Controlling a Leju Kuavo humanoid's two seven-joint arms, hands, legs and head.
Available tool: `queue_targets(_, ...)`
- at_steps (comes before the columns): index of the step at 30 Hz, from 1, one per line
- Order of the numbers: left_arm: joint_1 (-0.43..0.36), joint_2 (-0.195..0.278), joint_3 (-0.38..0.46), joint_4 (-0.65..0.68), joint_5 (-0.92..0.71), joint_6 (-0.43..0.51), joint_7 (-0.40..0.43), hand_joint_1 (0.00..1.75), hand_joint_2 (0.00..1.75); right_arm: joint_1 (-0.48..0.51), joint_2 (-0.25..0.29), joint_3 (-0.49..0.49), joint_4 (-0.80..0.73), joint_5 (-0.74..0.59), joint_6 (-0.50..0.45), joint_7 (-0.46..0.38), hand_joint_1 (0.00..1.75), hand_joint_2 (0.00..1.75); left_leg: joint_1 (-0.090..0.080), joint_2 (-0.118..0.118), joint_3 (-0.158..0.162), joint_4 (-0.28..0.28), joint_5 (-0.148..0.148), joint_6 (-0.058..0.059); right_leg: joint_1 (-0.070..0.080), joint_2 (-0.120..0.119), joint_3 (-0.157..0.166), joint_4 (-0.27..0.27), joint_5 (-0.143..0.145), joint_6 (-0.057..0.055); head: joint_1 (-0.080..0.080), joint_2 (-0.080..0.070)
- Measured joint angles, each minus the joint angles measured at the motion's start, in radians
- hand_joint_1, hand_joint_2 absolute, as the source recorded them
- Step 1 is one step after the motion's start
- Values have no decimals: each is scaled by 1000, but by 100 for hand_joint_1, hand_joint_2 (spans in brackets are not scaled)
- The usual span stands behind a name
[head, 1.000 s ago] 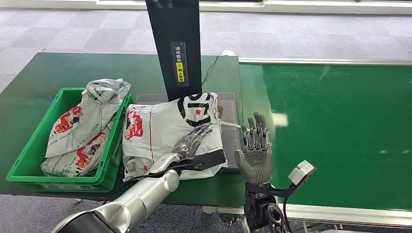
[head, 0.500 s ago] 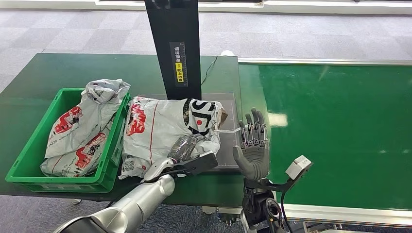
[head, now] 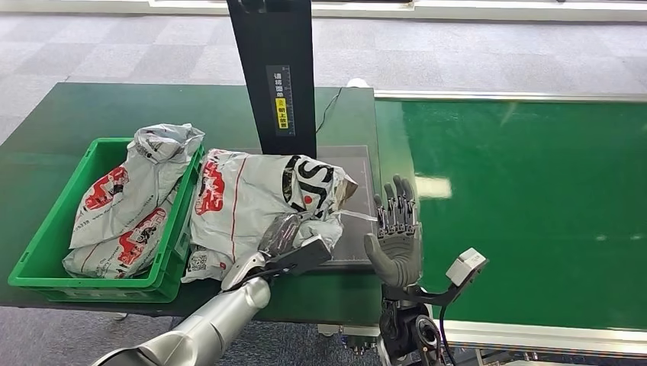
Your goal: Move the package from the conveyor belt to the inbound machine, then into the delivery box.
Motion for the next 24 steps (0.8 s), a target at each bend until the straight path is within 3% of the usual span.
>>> queue_targets(13,31,3,11,-53,14,7,-15,175,175,6,0,-1,1,2,0,-2,0,175,0,0,-7,0,0,0,0,0,-7,0,0,0,0,0)
queue_targets(17,54,5,22,-90,78,24,-82,175,175,10,0,-1,1,2,-4,-2,0,175,0,0,-8,0,0,0,0,0,-8,0,0,0,0,0)
queue_targets(19,90,11,26,-158,140,22,-118,175,175,19,0,-2,0,3,-10,-4,0,175,0,0,-9,0,0,0,0,0,-9,0,0,0,0,0)
queue_targets(24,258,58,30,-543,317,-6,-146,175,175,60,-7,-6,-20,1,-32,-10,0,175,0,1,-12,0,0,0,0,1,-13,0,0,0,0,0)
